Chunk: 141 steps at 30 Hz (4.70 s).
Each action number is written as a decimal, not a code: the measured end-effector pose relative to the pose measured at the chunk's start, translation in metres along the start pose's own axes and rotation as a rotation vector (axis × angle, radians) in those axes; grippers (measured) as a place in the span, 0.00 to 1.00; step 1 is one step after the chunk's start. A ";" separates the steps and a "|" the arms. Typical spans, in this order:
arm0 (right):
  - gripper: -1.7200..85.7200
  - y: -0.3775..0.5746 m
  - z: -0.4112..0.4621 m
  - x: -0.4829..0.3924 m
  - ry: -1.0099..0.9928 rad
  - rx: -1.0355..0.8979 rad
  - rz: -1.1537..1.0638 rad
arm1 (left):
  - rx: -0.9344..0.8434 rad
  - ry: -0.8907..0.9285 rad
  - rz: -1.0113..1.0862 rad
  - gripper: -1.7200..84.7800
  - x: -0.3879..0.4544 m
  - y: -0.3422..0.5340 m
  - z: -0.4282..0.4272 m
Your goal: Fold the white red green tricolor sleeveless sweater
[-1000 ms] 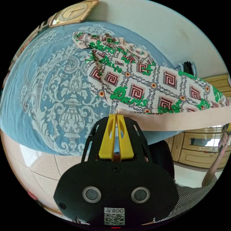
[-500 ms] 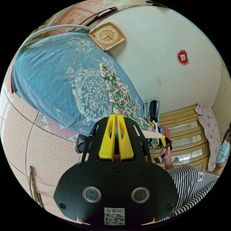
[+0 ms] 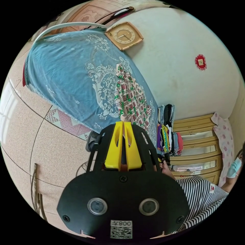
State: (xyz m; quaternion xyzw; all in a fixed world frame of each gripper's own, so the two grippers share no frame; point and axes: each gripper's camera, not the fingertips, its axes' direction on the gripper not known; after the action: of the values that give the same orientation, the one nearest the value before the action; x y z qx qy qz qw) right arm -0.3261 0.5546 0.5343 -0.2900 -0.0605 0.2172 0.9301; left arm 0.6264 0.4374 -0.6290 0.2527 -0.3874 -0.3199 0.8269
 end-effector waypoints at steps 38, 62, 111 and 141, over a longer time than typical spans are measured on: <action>0.02 -0.035 -0.138 -0.030 -0.050 0.176 -0.330 | -0.051 0.028 0.298 0.02 0.129 -0.092 0.015; 0.02 0.050 -0.064 0.146 -0.021 0.082 -0.006 | -0.169 -0.001 0.078 0.02 -0.003 -0.048 0.031; 0.06 -0.333 0.053 0.091 0.268 0.294 -0.192 | -0.162 -0.470 0.298 0.06 0.000 -0.429 0.293; 0.12 -0.367 0.092 0.068 0.514 0.357 -0.300 | -0.070 -0.376 0.215 0.04 -0.069 -0.515 0.283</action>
State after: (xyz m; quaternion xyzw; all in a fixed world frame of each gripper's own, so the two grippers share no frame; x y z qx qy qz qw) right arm -0.1518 0.3606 0.8166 -0.1557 0.1728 0.0051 0.9726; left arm 0.1941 0.0952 -0.8430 0.1168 -0.5484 -0.2846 0.7776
